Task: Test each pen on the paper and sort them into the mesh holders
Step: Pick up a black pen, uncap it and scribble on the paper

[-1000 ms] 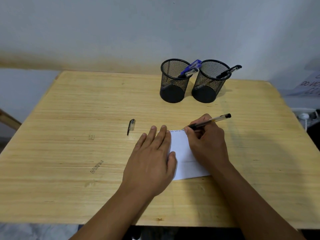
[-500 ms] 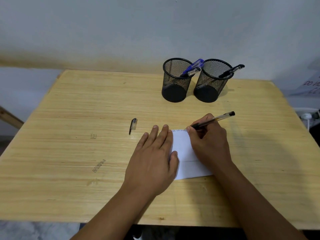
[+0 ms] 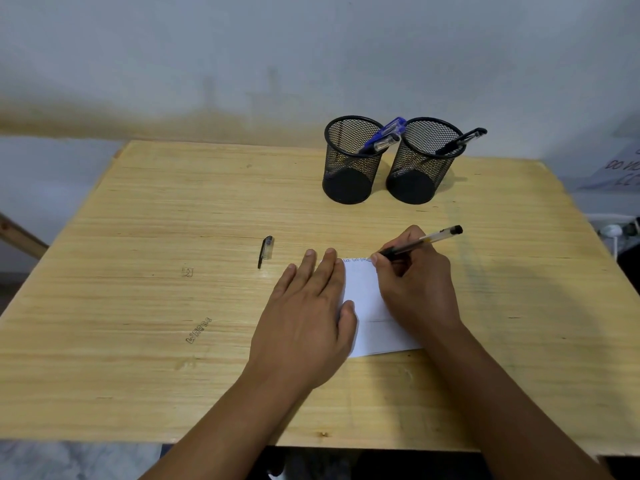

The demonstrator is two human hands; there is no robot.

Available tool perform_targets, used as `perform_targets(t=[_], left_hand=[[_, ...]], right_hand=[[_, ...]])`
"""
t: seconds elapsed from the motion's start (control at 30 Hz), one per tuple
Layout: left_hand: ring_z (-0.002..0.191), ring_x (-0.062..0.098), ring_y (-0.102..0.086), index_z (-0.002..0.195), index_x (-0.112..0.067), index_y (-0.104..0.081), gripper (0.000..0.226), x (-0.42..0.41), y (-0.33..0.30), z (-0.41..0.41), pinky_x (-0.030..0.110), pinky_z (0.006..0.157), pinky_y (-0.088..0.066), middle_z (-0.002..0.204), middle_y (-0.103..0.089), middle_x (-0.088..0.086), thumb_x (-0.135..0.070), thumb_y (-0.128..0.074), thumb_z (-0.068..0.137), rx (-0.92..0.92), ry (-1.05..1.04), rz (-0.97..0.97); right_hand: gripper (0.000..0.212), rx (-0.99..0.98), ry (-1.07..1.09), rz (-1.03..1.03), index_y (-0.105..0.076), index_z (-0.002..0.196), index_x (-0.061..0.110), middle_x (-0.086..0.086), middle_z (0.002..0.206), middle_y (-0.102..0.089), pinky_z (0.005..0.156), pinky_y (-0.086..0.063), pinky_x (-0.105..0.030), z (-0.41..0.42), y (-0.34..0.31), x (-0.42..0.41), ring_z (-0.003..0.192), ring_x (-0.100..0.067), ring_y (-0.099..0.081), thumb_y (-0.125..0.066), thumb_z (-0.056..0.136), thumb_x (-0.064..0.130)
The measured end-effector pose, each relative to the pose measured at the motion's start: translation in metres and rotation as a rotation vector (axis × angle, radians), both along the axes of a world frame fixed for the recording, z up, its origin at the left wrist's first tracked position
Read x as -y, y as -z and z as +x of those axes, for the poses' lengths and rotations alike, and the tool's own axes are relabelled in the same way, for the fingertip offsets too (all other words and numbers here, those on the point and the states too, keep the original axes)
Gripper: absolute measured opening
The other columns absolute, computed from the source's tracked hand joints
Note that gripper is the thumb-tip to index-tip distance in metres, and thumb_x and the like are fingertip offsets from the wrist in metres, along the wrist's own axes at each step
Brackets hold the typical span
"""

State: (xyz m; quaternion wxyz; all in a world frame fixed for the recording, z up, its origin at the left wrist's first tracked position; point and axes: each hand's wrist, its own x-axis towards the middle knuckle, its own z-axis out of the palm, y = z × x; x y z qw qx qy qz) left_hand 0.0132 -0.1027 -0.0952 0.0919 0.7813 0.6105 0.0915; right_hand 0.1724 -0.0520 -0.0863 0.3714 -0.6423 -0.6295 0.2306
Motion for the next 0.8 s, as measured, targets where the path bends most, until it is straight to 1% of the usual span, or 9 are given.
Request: perform_targets(t=[0.1, 0.2, 0.3, 0.37, 0.47, 0.57, 0.67, 0.73, 0.8], left_hand=[[0.152, 0.016, 0.000, 0.156, -0.017, -0.014, 0.063, 0.001, 0.000, 0.000, 0.035, 0.123, -0.004, 0.165, -0.009, -0.001, -0.042, -0.022, 0.099, 0.005, -0.001, 0.000], [0.152, 0.016, -0.001, 0.156, -0.017, -0.014, 0.063, 0.001, 0.000, -0.001, 0.034, 0.123, -0.002, 0.165, -0.010, -0.001, -0.043, -0.021, 0.098, 0.014, -0.002, -0.001], [0.151, 0.014, 0.000, 0.156, -0.018, -0.014, 0.063, 0.000, -0.001, -0.001, 0.032, 0.122, -0.001, 0.165, -0.010, -0.003, -0.043, -0.022, 0.099, 0.028, 0.002, -0.002], [0.151, 0.013, 0.002, 0.156, -0.019, -0.013, 0.063, -0.001, -0.001, -0.002, 0.030, 0.122, 0.001, 0.165, -0.008, -0.005, -0.044, -0.023, 0.099, 0.041, 0.004, -0.003], [0.151, 0.013, 0.003, 0.155, -0.020, -0.014, 0.062, -0.001, 0.000, -0.003, 0.030, 0.122, 0.000, 0.165, -0.008, -0.005, -0.044, -0.024, 0.099, 0.056, 0.005, -0.005], [0.151, 0.014, 0.000, 0.154, -0.021, -0.020, 0.059, -0.001, -0.001, -0.004, 0.029, 0.121, -0.001, 0.165, -0.010, -0.003, -0.043, -0.030, 0.100, 0.107, 0.012, -0.002], [0.150, 0.011, -0.007, 0.154, -0.022, -0.023, 0.060, -0.001, -0.004, -0.008, 0.023, 0.119, -0.005, 0.163, -0.010, -0.008, -0.042, -0.040, 0.100, 0.282, -0.009, 0.008], [0.146, 0.005, -0.017, 0.151, -0.025, -0.032, 0.056, -0.003, -0.007, -0.012, 0.017, 0.115, -0.013, 0.159, -0.020, -0.015, -0.040, -0.045, 0.099, 0.396, -0.060, 0.038], [0.140, 0.004, -0.030, 0.145, -0.026, -0.045, 0.047, -0.011, -0.010, -0.021, 0.019, 0.115, -0.020, 0.153, -0.037, -0.015, -0.031, -0.047, 0.098, 0.416, -0.099, 0.106]], right_hand=[[0.012, -0.040, 0.019, -0.022, -0.059, 0.087, 0.018, 0.016, 0.070, -0.066, 0.059, -0.043, -0.001, 0.002, 0.000, -0.001, 0.073, 0.013, -0.063, -0.070, 0.087, 0.021], [0.013, -0.117, 0.069, -0.023, -0.061, 0.090, 0.016, 0.016, 0.074, -0.066, 0.059, -0.043, 0.000, 0.005, 0.000, -0.002, 0.072, 0.017, -0.061, -0.071, 0.087, 0.023], [0.011, -0.243, 0.132, -0.011, -0.064, 0.091, 0.015, 0.007, 0.077, -0.072, 0.063, -0.051, -0.011, 0.009, -0.002, -0.002, 0.072, 0.001, -0.067, -0.069, 0.088, 0.024], [0.006, -0.337, 0.164, -0.058, -0.065, 0.091, 0.016, 0.001, 0.080, -0.073, 0.074, -0.058, -0.030, 0.014, -0.003, -0.006, 0.078, -0.012, -0.070, -0.067, 0.089, 0.022], [0.006, -0.683, 0.167, -0.124, -0.062, 0.090, 0.013, -0.011, 0.083, -0.072, 0.086, -0.057, -0.044, 0.023, -0.010, -0.009, 0.084, -0.028, -0.069, -0.064, 0.090, 0.007], [0.009, -0.744, 0.126, -0.131, -0.061, 0.093, 0.009, -0.017, 0.091, -0.070, 0.091, -0.057, -0.043, 0.030, -0.018, -0.004, 0.091, -0.030, -0.070, -0.061, 0.090, 0.000], [0.009, -0.751, 0.097, -0.134, -0.061, 0.094, 0.007, -0.019, 0.092, -0.070, 0.092, -0.056, -0.043, 0.033, -0.025, 0.007, 0.092, -0.031, -0.069, -0.060, 0.091, -0.001], [0.011, -0.778, 0.096, -0.136, -0.061, 0.092, 0.007, -0.020, 0.091, -0.070, 0.092, -0.055, -0.043, 0.035, -0.029, 0.015, 0.091, -0.032, -0.068, -0.059, 0.091, -0.003], [0.013, -0.795, 0.085, -0.136, -0.061, 0.089, 0.010, -0.018, 0.091, -0.071, 0.091, -0.054, -0.043, 0.036, -0.031, 0.021, 0.090, -0.032, -0.068, -0.059, 0.091, -0.003]])
